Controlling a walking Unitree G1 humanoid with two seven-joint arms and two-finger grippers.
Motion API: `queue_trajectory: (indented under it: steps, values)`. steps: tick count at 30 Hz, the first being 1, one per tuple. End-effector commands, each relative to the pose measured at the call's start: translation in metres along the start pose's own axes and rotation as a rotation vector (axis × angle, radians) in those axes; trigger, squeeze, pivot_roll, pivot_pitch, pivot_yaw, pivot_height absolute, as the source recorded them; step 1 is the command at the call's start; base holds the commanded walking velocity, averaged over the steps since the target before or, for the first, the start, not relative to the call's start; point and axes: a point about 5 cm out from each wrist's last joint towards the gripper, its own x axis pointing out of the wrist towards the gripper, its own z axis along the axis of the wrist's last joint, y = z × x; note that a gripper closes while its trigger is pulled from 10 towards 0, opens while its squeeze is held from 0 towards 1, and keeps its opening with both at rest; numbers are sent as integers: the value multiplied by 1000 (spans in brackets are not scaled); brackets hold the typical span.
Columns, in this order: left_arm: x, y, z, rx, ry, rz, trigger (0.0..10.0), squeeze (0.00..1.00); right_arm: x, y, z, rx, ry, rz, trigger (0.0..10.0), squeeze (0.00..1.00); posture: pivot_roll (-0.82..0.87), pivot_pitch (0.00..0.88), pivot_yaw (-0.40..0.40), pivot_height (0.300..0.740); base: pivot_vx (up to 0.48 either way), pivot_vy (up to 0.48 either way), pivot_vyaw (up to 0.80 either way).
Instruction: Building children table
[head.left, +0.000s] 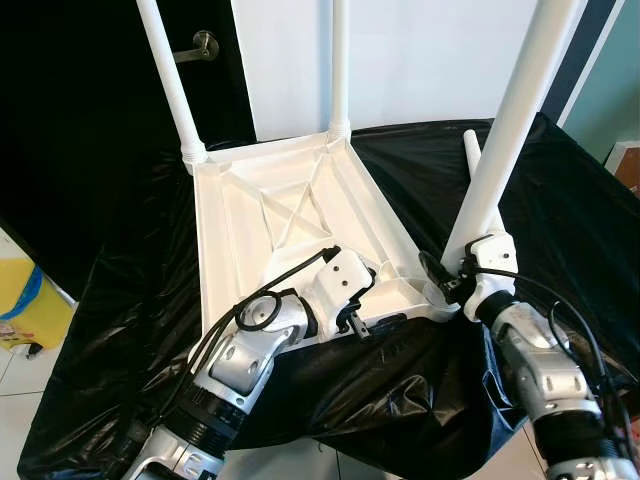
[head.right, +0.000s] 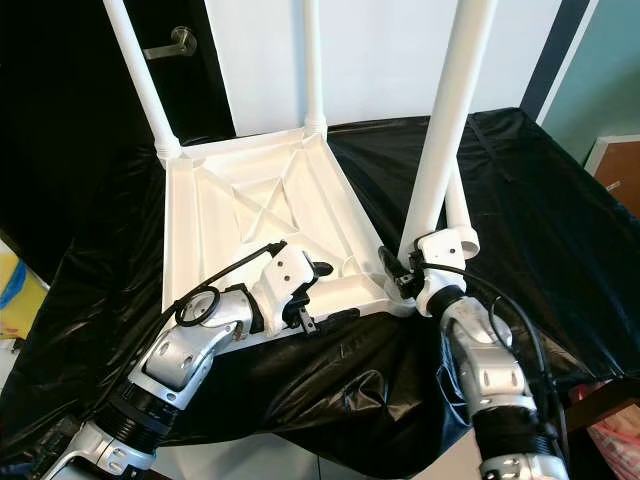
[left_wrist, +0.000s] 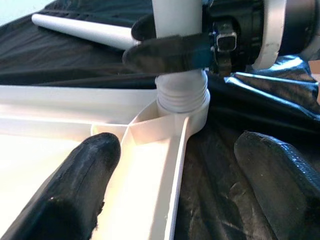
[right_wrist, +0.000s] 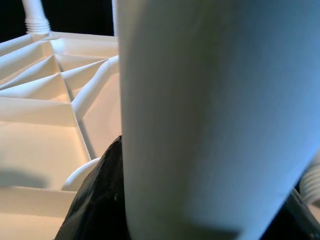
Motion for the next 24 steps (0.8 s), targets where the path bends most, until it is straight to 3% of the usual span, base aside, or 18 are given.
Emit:
queue_trajectory:
  steps: [1, 7, 14, 16, 21, 24]
  values:
    - [-1, 5, -4, 4, 26, 32, 10000, 0, -6, 0, -17, 11, 92, -63, 10000, 0, -156, 0, 35, 740, 0, 0, 0]
    - [0, 10, -7, -8, 52, 68, 10000, 0, -8, 2, -19, 46, 106, -161, 10000, 0, -157, 0, 32, 740, 0, 0, 0]
    - [1, 18, -13, -11, 97, 112, 10000, 0, -9, 18, -23, 93, 124, -260, 10000, 0, -155, 0, 26, 740, 0, 0, 0]
    - [1, 26, -16, -21, 132, 169, 10000, 0, -9, 31, -22, 121, 128, -306, 10000, 0, -150, 0, 22, 740, 0, 0, 0]
    - [0, 33, -20, -31, 159, 214, 10000, 0, -8, 38, -20, 138, 124, -333, 10000, 0, -150, 0, 20, 740, 0, 0, 0]
    - [-2, 46, -26, -54, 212, 291, 10000, 0, -9, 43, -16, 148, 115, -364, 10000, 0, -158, 0, 23, 740, 0, 0, 0]
